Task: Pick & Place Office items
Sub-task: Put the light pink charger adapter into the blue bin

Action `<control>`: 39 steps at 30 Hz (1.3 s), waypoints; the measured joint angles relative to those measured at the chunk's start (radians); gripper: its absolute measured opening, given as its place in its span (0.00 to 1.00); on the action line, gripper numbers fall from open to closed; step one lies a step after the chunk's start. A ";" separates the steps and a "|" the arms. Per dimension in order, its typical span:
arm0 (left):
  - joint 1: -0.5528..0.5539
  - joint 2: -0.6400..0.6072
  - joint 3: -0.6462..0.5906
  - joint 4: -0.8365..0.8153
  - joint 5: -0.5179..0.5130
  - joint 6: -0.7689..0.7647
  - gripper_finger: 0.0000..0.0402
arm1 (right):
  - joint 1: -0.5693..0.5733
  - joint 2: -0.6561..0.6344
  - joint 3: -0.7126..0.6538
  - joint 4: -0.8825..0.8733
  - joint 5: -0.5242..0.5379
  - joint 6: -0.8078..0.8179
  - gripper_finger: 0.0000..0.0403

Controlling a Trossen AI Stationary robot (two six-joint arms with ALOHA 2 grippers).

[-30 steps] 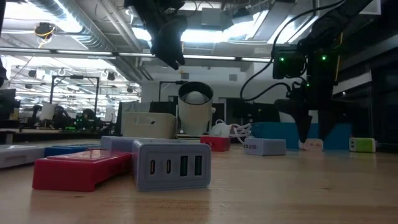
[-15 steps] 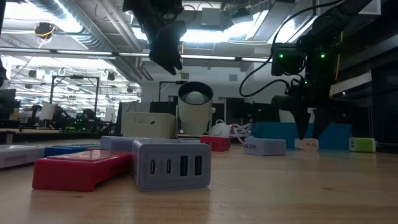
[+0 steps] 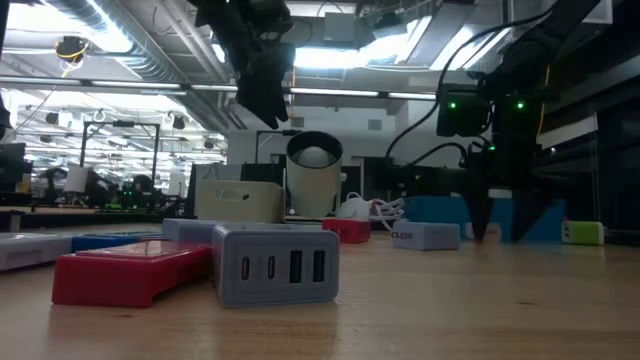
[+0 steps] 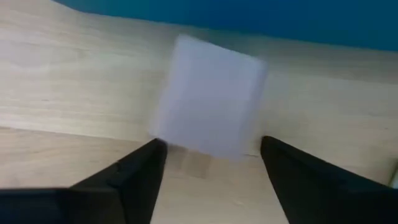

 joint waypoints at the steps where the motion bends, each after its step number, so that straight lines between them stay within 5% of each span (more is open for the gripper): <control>1: 0.002 0.000 0.000 0.001 0.001 0.001 0.73 | 0.000 0.006 0.001 0.001 0.005 0.003 0.70; 11: 0.008 0.000 0.000 0.001 0.006 0.002 0.73 | -0.001 0.009 0.008 0.014 0.043 -0.007 0.43; 18: 0.008 0.000 0.000 0.000 0.006 -0.003 0.73 | -0.006 0.010 0.007 0.029 0.045 -0.042 0.36; 26: 0.005 0.000 0.000 0.000 0.007 -0.019 0.73 | -0.004 0.010 0.008 0.044 0.027 -0.034 0.12; 39: 0.005 0.000 0.000 0.003 0.027 -0.048 0.73 | 0.065 -0.004 0.040 0.043 -0.061 0.026 0.11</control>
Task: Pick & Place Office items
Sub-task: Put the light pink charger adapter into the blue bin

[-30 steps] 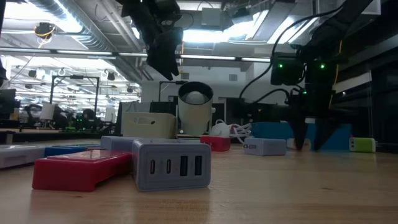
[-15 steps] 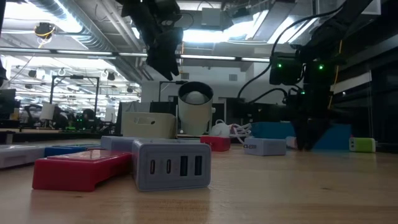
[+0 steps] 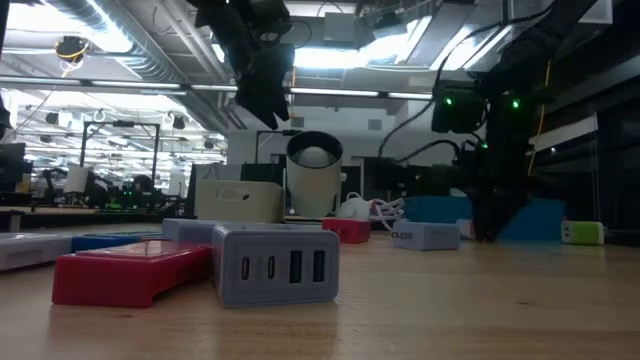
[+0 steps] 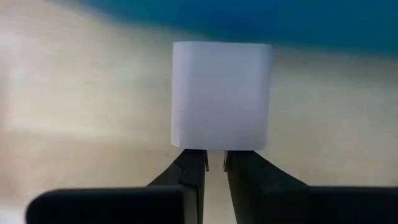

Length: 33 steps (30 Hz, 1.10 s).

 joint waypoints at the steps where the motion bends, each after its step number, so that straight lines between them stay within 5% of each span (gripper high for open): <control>1: 0.000 0.000 0.000 0.005 0.006 -0.007 0.73 | 0.012 -0.004 0.017 0.004 -0.044 0.000 0.11; 12: 0.000 0.001 0.000 0.068 0.037 -0.039 0.73 | 0.069 -0.024 0.323 -0.070 0.025 -0.124 0.11; 20: 0.000 0.001 0.000 0.069 0.037 -0.039 0.73 | -0.078 -0.026 0.444 -0.254 0.130 -0.285 0.11; 33: 0.000 0.001 0.000 0.113 0.035 -0.032 0.73 | -0.370 -0.023 0.381 -0.318 0.119 -0.524 0.12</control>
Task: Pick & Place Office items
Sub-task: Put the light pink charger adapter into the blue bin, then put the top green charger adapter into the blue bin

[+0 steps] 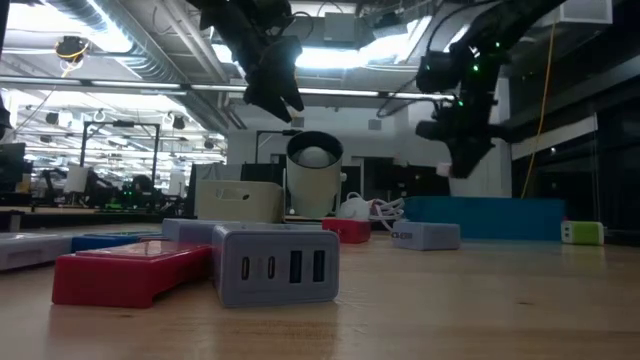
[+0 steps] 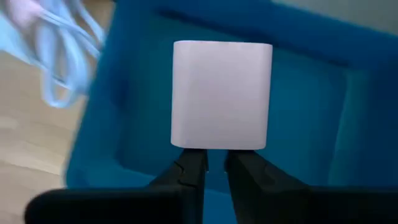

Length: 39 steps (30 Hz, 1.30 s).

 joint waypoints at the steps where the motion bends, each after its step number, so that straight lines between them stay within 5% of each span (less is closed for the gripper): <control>1: 0.000 0.000 0.000 0.000 0.000 0.000 0.73 | -0.008 0.000 -0.009 -0.001 -0.003 -0.004 0.13; 16: 0.000 0.000 0.000 0.005 -0.003 0.004 0.73 | -0.033 0.000 -0.011 0.061 -0.020 -0.046 0.59; 22: 0.000 0.000 0.000 0.005 -0.004 0.021 0.73 | -0.028 -0.051 -0.010 0.011 -0.127 -0.125 0.59; 27: 0.000 0.000 0.000 0.005 -0.004 0.023 0.73 | 0.035 -0.099 -0.009 -0.319 -0.135 -0.132 0.57; 39: 0.000 0.000 0.000 0.029 -0.006 0.035 0.73 | 0.237 -0.182 -0.037 -0.530 -0.152 0.190 0.57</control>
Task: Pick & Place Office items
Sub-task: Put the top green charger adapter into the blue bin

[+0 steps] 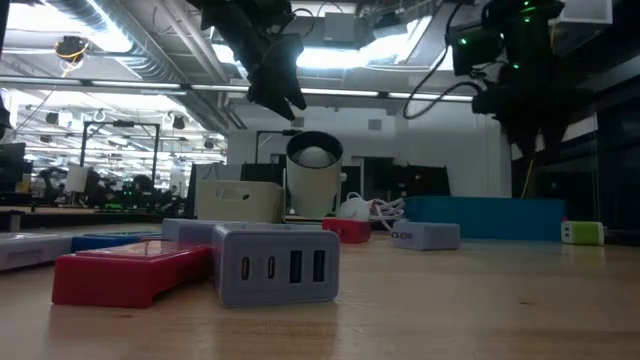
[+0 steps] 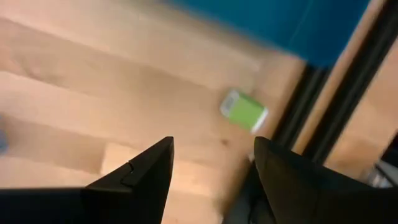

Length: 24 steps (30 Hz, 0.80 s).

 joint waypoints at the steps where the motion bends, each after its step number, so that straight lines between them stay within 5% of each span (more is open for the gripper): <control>1: 0.000 0.000 0.000 0.000 0.000 0.000 0.73 | 0.014 -0.005 -0.024 -0.002 -0.016 0.018 0.57; 7: 0.000 0.000 0.000 0.000 0.004 0.014 0.73 | 0.087 -0.033 -0.206 0.064 -0.140 0.106 0.69; 11: 0.000 0.000 0.000 -0.001 0.005 0.015 0.73 | 0.102 -0.034 -0.220 0.106 -0.086 0.137 0.76; 17: 0.000 0.000 -0.001 -0.016 0.007 0.014 0.73 | 0.060 -0.038 -0.213 0.102 -0.030 0.235 0.77; 24: 0.000 0.000 -0.001 -0.020 0.007 0.013 0.73 | 0.085 -0.038 -0.213 0.257 -0.115 0.514 0.75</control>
